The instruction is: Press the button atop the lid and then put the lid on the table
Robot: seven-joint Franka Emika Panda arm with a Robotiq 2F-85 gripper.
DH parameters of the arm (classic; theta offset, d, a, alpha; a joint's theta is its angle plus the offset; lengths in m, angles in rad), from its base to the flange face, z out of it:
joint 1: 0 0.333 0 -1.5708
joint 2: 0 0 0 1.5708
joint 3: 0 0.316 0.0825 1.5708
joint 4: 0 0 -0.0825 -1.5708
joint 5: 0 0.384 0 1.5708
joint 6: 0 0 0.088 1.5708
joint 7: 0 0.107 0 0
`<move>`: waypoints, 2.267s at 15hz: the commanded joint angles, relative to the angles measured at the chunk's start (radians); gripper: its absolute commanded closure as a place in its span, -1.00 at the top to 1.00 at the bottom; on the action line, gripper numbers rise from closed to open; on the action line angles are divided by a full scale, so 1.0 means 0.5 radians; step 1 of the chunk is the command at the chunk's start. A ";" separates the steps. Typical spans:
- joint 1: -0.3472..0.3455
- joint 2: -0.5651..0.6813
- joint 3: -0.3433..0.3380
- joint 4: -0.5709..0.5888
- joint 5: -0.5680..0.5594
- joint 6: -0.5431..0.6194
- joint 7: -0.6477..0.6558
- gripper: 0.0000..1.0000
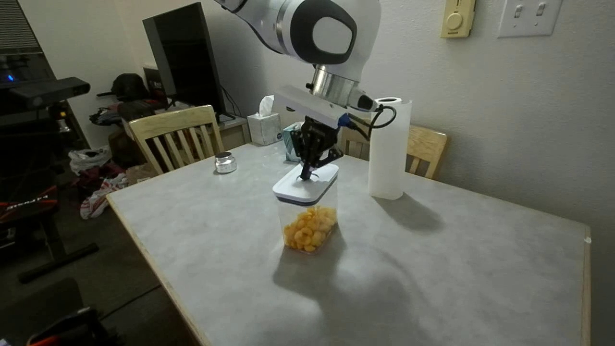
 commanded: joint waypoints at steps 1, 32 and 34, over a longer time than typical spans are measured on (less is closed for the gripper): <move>-0.007 0.078 0.004 0.136 -0.049 -0.124 -0.029 -1.00; 0.067 0.171 0.029 0.371 -0.277 -0.153 -0.113 1.00; 0.080 0.164 0.026 0.361 -0.277 -0.149 -0.074 1.00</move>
